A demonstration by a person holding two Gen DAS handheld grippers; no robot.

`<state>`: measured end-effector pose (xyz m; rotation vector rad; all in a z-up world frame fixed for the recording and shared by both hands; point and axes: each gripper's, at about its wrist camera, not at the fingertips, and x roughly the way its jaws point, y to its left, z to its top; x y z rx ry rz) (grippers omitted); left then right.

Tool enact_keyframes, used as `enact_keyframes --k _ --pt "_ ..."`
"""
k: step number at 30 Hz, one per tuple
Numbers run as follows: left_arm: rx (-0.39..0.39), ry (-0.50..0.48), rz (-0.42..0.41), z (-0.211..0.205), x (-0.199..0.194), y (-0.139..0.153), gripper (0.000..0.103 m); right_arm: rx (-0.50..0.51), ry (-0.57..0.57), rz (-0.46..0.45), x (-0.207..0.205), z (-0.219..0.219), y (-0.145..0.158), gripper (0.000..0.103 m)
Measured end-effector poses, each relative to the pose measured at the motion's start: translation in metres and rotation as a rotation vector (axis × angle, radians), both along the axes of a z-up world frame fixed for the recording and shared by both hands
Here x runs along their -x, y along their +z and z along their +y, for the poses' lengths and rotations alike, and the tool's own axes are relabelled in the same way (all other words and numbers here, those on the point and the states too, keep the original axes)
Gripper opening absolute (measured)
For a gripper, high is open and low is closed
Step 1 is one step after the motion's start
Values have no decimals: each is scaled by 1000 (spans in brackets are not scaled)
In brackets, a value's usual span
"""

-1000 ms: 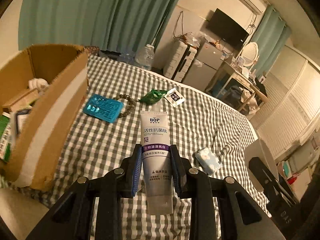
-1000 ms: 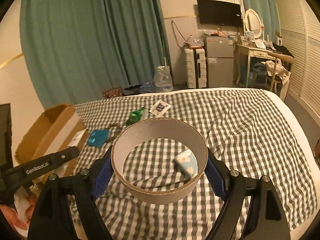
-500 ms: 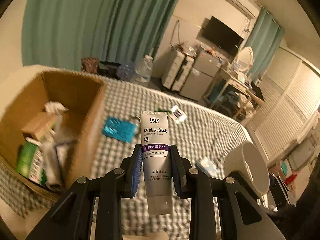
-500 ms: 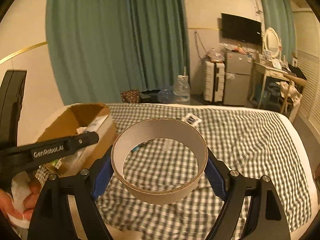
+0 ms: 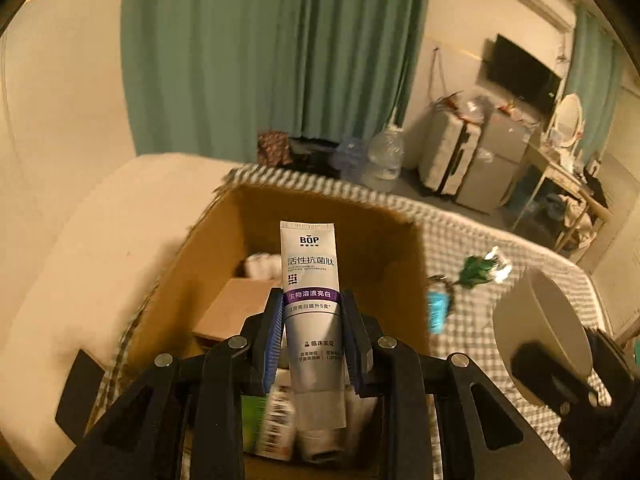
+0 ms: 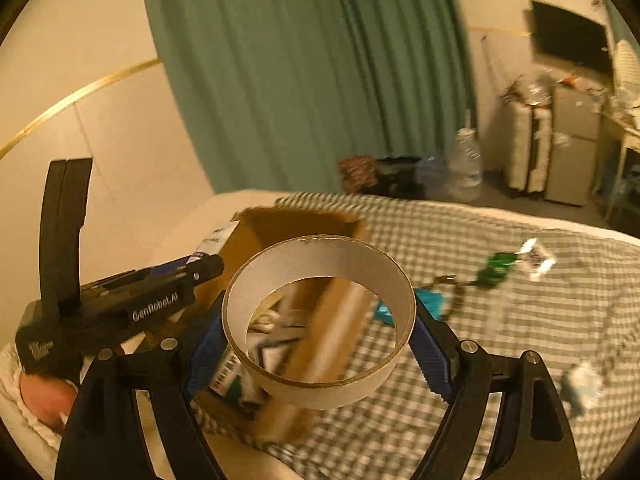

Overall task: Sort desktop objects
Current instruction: 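Drop cream tube into box with left gripper while right gripper drops cardboard ring there, then grasp clear comb with left gripper while right gripper grasps blue floral tissue pack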

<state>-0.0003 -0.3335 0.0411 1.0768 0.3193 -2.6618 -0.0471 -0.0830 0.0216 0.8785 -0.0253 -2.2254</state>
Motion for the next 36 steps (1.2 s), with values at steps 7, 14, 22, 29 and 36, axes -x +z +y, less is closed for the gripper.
enact_keyframes --k 7,14,22,29,36 --pt "29 -1 -83 -18 15 -40 32 -8 -21 -87 38 -52 -16 84" --pt "80 -41 -76 5 9 -41 91 55 -134 -9 44 0 12 94" --pt "39 -139 9 83 -5 -13 98 76 -385 86 24 138 34 98" --pt "-12 -181 26 174 4 -30 103 -9 -601 33 10 245 -8 98" --pt "-53 -25 -117 225 35 -84 103 1 -692 -95 24 301 -70 98"
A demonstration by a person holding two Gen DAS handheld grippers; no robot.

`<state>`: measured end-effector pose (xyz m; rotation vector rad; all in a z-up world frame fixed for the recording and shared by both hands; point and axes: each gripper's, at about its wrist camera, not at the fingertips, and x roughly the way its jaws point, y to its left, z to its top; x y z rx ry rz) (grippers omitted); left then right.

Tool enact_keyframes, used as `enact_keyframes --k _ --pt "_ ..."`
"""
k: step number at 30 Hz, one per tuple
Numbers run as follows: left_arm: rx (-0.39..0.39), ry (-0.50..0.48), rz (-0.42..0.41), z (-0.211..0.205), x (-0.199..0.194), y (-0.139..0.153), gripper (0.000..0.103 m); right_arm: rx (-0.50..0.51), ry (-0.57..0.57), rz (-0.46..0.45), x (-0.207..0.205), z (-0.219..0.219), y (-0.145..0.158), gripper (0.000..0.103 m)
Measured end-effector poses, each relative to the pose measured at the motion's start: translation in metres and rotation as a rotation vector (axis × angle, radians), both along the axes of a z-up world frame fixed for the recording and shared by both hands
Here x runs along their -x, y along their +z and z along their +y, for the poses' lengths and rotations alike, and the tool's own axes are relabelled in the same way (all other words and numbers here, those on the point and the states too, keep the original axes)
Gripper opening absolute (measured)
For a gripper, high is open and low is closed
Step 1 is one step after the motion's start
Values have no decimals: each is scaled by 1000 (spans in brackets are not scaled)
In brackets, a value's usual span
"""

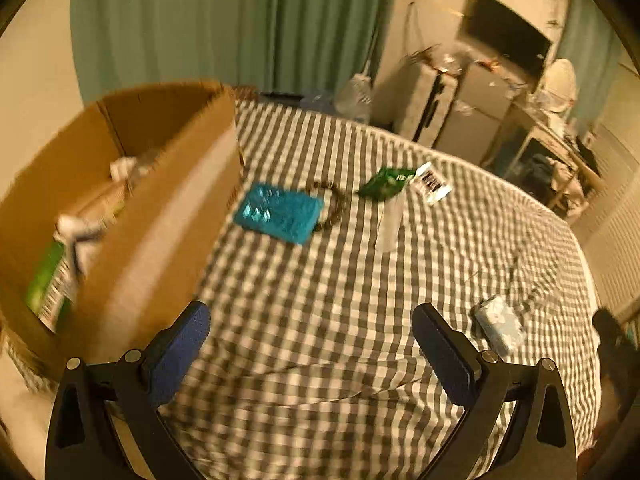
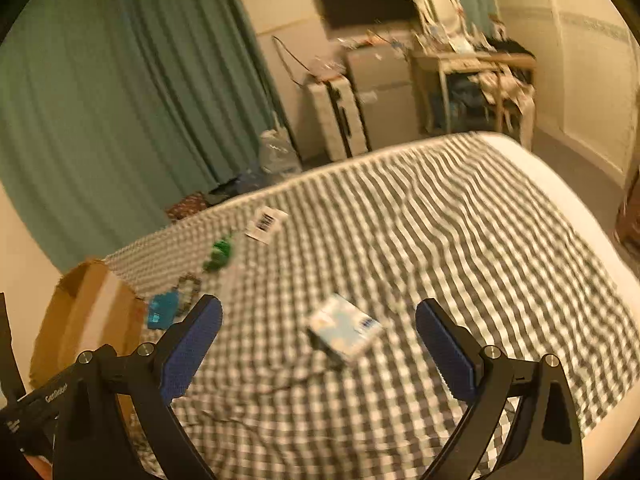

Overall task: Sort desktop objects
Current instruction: 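Grasp clear comb with left gripper while right gripper grasps blue floral tissue pack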

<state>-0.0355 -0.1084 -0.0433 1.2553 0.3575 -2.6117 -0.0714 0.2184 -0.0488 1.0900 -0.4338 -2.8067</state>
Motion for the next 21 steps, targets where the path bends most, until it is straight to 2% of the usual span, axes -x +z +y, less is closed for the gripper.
enact_keyframes --k 4,6,10,14,21 --pt "43 -31 -43 18 18 -25 103 -35 -10 -51 7 2 -22 98" --pt "57 -48 -59 25 27 -38 103 -16 -4 -77 14 1 -32 98" --pt "65 -79 -71 34 46 -52 103 -6 18 -134 32 -4 -56 98" --pt "106 -96 -60 44 79 -60 103 21 20 -190 44 -2 -76 98" --pt "82 -113 -81 58 144 -83 103 -15 52 -230 65 -14 -95 98"
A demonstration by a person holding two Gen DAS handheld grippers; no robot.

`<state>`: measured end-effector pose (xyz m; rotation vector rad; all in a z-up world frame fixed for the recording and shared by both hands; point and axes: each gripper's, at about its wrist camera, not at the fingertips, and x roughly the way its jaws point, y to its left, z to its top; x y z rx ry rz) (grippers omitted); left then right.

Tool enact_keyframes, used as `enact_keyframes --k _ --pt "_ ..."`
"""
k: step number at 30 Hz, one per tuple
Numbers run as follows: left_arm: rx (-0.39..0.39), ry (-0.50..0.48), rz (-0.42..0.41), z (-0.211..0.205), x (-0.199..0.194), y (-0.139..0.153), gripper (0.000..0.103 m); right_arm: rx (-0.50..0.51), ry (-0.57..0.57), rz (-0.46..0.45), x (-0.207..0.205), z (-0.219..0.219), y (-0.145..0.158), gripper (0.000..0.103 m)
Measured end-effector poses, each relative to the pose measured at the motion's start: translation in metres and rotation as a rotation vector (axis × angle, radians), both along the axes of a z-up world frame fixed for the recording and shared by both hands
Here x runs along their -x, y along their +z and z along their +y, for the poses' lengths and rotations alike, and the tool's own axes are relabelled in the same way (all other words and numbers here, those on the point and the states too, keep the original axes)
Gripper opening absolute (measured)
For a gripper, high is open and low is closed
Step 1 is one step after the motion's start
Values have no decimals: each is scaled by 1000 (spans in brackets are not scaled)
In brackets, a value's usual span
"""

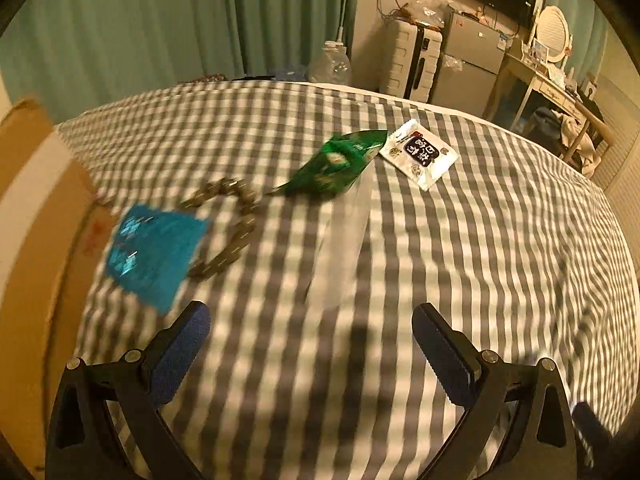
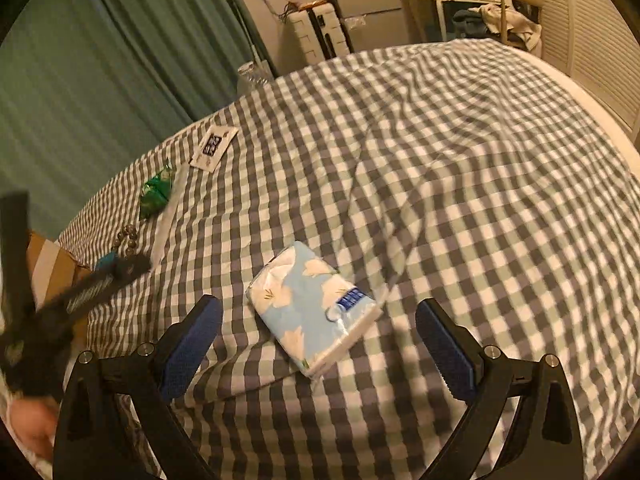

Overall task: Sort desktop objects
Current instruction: 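Grasp clear comb with left gripper while right gripper grasps blue floral tissue pack, then drop comb into box with left gripper while right gripper drops tissue pack there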

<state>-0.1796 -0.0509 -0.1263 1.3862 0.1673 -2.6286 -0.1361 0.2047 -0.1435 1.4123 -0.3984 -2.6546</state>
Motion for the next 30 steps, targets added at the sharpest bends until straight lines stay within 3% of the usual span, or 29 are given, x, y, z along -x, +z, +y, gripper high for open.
enact_keyframes --k 5,8,9,10,12,13,16,23,30 --pt "-16 -83 -27 7 24 -19 103 -79 65 -35 16 -20 -15 98" --pt "-21 -125 -15 7 30 -26 93 -136 79 -42 24 -27 -25 95" --pt "-20 -141 5 7 29 -26 85 -171 67 -37 26 -27 -25 85" --pt "-23 -149 11 6 29 -26 78 -183 59 -31 27 -26 -25 84" --pt "0 -139 24 2 26 -23 37 -161 23 -13 26 -19 -22 83" --pt "10 -127 17 -1 25 -20 26 -156 -10 7 24 -14 -18 83" --pt "-89 -143 9 -12 19 -10 25 -112 -29 -2 23 -2 -16 83" --pt "-90 -193 -18 -12 -22 6 25 -102 -48 15 12 7 -4 83" --pt "-131 -232 -89 -15 -94 8 25 -70 -61 35 -5 12 14 83"
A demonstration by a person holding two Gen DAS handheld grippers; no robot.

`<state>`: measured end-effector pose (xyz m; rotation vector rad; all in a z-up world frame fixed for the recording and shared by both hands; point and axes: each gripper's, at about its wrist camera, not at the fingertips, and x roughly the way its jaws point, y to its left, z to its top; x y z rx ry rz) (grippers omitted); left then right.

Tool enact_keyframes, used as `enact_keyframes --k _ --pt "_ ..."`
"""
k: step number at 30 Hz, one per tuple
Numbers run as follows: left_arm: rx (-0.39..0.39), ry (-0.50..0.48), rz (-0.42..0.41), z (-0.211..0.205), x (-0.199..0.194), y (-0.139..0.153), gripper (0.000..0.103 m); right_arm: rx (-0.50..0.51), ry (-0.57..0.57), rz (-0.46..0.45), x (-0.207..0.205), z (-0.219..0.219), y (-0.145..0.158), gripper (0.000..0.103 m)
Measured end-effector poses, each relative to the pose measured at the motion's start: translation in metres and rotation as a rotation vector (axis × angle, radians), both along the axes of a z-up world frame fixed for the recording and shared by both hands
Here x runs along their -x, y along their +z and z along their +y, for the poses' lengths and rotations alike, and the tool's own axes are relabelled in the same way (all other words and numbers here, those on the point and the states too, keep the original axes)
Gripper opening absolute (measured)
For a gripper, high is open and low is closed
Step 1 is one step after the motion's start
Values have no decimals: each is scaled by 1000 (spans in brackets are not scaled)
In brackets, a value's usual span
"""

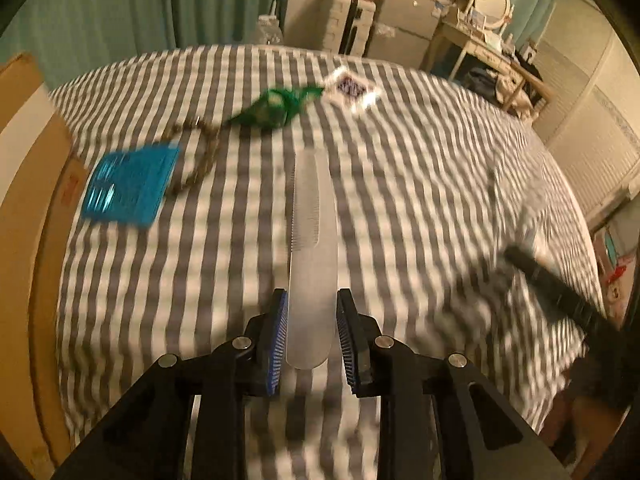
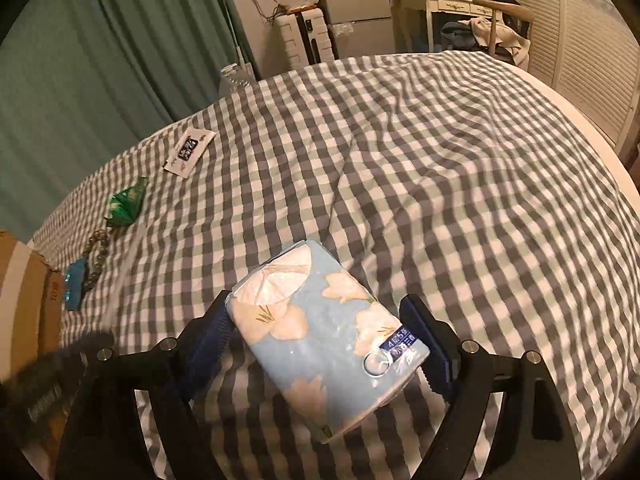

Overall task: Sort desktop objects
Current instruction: 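Drop comb into box with left gripper while right gripper drops tissue pack there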

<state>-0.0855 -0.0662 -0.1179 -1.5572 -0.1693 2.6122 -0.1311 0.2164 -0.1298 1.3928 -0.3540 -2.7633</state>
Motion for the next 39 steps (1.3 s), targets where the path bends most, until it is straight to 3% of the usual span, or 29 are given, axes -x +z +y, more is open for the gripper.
enact_keyframes --k 5,7,8,9,10,12,13,14,17,26,32,36,39 --pt "-10 4 -53 6 -13 -15 27 15 -19 27 -9 2 12 83" --pt "7 5 -69 8 -9 -19 36 26 -24 45 -14 3 17 83" --pt "18 8 -68 10 -6 -19 53 27 -27 55 -16 3 19 83" --pt "33 19 -59 11 -1 -18 63 29 -23 64 -18 3 22 83" --pt "40 25 -46 12 4 -17 64 29 -20 69 -15 1 21 83" --pt "49 25 -28 14 15 -17 61 27 -15 73 -14 1 21 83" --pt "59 7 -20 18 21 -18 50 31 -11 66 -13 1 19 83" --pt "74 -16 -18 21 25 -20 27 35 -11 58 -11 1 17 83" --pt "86 -29 -11 23 26 -21 26 45 -22 47 -7 5 11 83" --pt "-47 11 47 4 -6 16 26 60 0 109 -16 5 28 83" --pt "-87 13 137 -1 -30 60 26 98 30 153 -46 -3 54 83" --pt "-110 32 221 -15 -40 108 26 100 105 225 -72 -27 89 83" --pt "-61 52 239 -28 -45 135 26 115 179 262 -87 -47 115 83"
